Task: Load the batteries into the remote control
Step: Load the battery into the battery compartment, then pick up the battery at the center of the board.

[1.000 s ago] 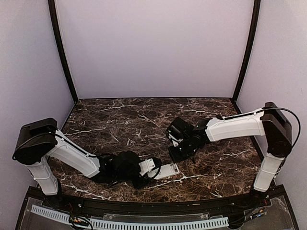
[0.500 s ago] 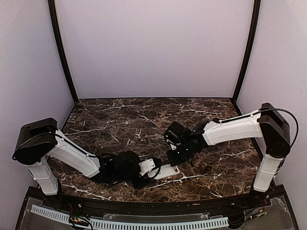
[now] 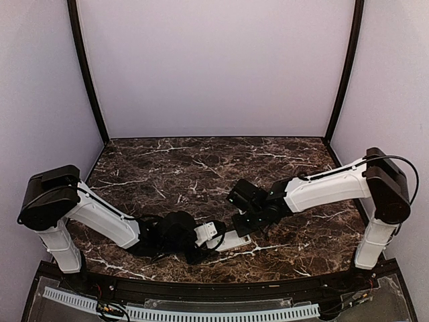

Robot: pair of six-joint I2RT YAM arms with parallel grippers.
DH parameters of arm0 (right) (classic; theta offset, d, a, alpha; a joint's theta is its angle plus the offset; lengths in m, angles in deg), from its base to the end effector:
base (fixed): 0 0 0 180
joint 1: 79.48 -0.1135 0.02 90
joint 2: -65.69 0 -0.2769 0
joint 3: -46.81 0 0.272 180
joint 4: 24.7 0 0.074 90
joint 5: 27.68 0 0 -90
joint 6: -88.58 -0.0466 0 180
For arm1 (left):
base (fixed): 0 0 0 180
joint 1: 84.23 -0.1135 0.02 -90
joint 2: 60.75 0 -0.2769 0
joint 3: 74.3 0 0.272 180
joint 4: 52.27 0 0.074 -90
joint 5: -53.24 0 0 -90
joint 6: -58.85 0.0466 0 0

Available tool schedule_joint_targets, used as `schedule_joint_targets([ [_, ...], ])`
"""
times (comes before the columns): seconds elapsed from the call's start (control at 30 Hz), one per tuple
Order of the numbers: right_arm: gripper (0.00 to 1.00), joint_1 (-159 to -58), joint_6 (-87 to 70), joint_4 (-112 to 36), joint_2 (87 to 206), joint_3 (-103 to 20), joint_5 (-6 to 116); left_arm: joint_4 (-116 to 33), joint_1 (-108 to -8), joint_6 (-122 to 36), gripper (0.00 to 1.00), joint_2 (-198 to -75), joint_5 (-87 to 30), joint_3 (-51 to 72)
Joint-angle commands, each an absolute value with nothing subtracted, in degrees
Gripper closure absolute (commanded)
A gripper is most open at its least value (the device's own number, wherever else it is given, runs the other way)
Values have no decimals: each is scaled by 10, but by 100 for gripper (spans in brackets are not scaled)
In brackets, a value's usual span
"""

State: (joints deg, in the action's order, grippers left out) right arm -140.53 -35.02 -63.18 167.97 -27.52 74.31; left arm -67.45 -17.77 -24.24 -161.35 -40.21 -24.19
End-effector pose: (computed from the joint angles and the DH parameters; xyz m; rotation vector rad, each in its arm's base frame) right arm 0.1861 0.3164 0.1470 -0.5838 2.6397 0.2222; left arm 0.1393 -0.3127 0.1062 1.3066 1.8121 -0.5153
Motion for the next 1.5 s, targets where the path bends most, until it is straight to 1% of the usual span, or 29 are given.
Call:
schedule_joint_targets([
  [0.0, 100, -1429, -365, -731, 1679, -237, 731, -600, -179, -236, 100, -1632, -426, -249],
  [0.2, 100, -1446, -370, -725, 1684, -235, 730, -599, -179, -236, 100, -1635, -427, -248],
  [0.33, 100, -1446, -384, -744, 1682, -234, 751, -598, -179, -236, 100, -1635, -427, -248],
  [0.47, 100, -1444, -384, -774, 1673, -265, 759, -598, -179, -235, 100, -1635, -426, -248],
  [0.63, 99, -1414, -380, -790, 1633, -310, 750, -597, -179, -235, 100, -1636, -425, -247],
  [0.73, 97, -1391, -379, -773, 1606, -306, 726, -595, -179, -232, 98, -1639, -421, -244],
  [0.77, 96, -1385, -379, -765, 1599, -303, 721, -594, -179, -232, 93, -1642, -420, -241],
  [0.83, 95, -1375, -380, -750, 1588, -297, 713, -587, -179, -232, 71, -1645, -418, -237],
  [0.87, 94, -1372, -380, -745, 1584, -294, 709, -586, -179, -231, 49, -1645, -418, -236],
  [0.9, 93, -1370, -381, -741, 1581, -293, 706, -584, -179, -231, 37, -1643, -418, -235],
  [0.93, 93, -1367, -381, -738, 1578, -293, 704, -582, -179, -232, 19, -1641, -420, -234],
  [1.0, 90, -1366, -378, -736, 1576, -296, 704, -581, -179, -234, 4, -1632, -427, -236],
  [1.07, 88, -1365, -374, -735, 1576, -301, 704, -581, -179, -236, 1, -1612, -427, -236],
  [1.3, 79, -1356, -345, -731, 1563, -331, 707, -556, -179, -241, 1, -1541, -431, -219],
  [1.37, 74, -1352, -332, -717, 1556, -337, 702, -542, -179, -248, 1, -1513, -436, -213],
  [1.47, 58, -1346, -298, -688, 1552, -354, 691, -482, -179, -265, 1, -1461, -480, -183],
])
